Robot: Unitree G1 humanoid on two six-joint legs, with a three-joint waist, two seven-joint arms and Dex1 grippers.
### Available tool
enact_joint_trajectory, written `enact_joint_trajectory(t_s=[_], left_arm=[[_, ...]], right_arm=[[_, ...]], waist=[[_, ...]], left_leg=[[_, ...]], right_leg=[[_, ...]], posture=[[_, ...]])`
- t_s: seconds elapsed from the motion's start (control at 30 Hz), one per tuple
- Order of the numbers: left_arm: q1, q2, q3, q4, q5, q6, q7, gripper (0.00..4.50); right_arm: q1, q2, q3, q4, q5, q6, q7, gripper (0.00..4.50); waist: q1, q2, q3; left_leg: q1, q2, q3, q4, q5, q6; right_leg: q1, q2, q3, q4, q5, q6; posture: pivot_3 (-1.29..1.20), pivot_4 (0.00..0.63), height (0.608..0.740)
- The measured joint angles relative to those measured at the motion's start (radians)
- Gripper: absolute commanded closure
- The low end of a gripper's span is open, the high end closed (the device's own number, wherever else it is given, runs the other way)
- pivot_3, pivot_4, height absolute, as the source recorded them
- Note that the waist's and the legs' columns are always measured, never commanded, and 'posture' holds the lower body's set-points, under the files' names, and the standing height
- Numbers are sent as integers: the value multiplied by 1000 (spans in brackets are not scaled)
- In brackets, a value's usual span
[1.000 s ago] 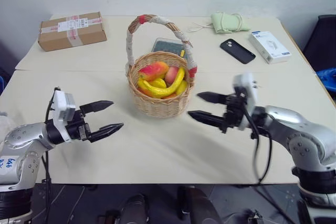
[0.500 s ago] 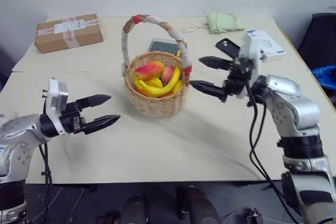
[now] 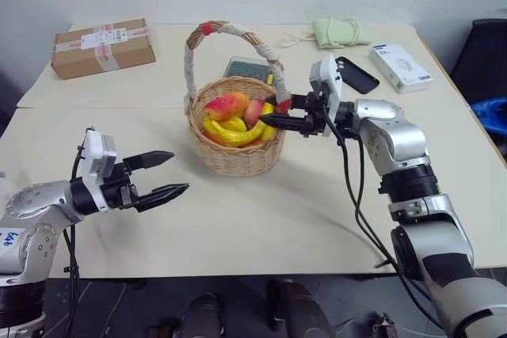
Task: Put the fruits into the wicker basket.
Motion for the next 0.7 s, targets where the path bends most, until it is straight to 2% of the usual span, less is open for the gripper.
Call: enact_joint_trajectory(t_s=[0.13,0.27,0.43,0.5,0.6,0.7], left_arm=[[-2,0,-35,5,19,-41,-42,0],[-26,-1,-101,41,46,-67,-89,0],[-117,-31,-162,139,85,-115,-125,0],[-151,-44,-193,179,102,-136,-146,0],[-197,-60,-228,250,135,-174,-181,0],[-243,-78,-236,320,159,-210,-195,0]], right_arm=[[51,-42,-18,-78,-3,-24,16,4297],[160,-98,-80,-278,40,54,-21,4310],[407,-205,-263,-584,125,185,-151,4310],[498,-243,-380,-687,161,252,-229,4310],[643,-287,-627,-776,205,315,-336,4310],[757,-297,-786,-758,197,293,-375,4310]], waist=[[1,0,0],[8,0,0],[29,0,0],[31,0,0],[35,0,0],[34,0,0]], left_leg=[[0,0,0,-1,0,0],[-1,0,-1,0,0,0],[-1,-3,0,0,-1,2],[-1,-4,0,1,-1,2],[-1,-5,0,0,-1,2],[0,-6,0,1,-1,3]], right_leg=[[0,0,0,0,0,0],[0,0,-1,-1,0,0],[0,-1,-1,-2,0,1],[0,-1,-1,-2,1,1],[1,-1,-1,-3,1,2],[1,1,-1,-3,2,3]], posture=[[0,150,740],[0,150,740],[0,150,740],[0,150,740],[0,150,740],[0,150,740]])
